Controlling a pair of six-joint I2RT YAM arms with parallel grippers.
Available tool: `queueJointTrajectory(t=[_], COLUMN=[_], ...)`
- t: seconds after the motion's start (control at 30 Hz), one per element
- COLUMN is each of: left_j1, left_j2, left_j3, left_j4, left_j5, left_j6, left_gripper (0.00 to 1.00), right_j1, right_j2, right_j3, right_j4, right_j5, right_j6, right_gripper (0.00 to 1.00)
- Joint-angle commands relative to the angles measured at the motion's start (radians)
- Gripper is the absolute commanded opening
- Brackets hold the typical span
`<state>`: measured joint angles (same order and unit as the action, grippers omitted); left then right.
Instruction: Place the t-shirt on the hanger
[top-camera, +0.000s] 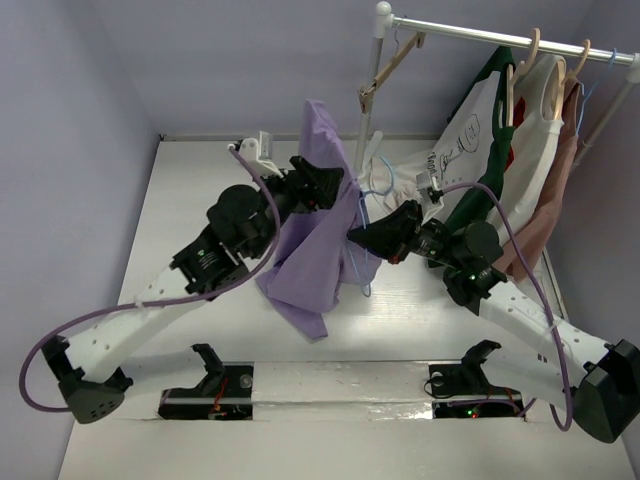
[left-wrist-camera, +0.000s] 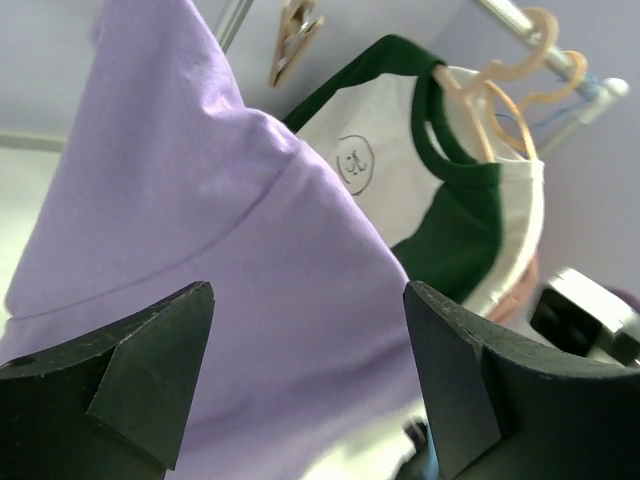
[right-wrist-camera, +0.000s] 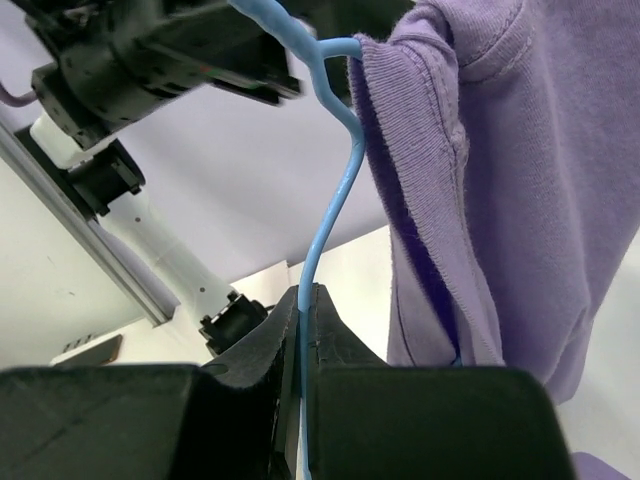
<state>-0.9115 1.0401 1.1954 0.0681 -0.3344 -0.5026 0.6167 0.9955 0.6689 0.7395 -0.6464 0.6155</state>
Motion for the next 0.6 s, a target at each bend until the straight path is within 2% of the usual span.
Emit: queueJointTrajectory(t=[0.0,0.23,0.5,0.57], left_j1=[0.016,0.016,0.016,0.016], left_j2=[0.067,0.152,0.143,0.144], left_j3=[0.029,0.024,-0.115,-0.123], left_j4=[0.142,0.256,0.403,0.41], left_j5=[-0.025,0.122,0.147,0.158], left_j6=[-0.079,-0.123,-0.174,-0.174], left_gripper=[0.74,0.72,0.67,0.59], right_j1=[0.003,0.003,0.003,0.003], right_j2=[-0.034,-0.041,-0.015,0.005], right_j3=[-0.005,-0.017,-0.022,-0.017], right_j4=[0.075,0.047,0.029,0.034], right_j5=[0.017,0.011,0.034,0.034], right_j6=[-0.034,-0.046,-0.06,-0.057], right_gripper=[0.0,0.0,0.0,0.0])
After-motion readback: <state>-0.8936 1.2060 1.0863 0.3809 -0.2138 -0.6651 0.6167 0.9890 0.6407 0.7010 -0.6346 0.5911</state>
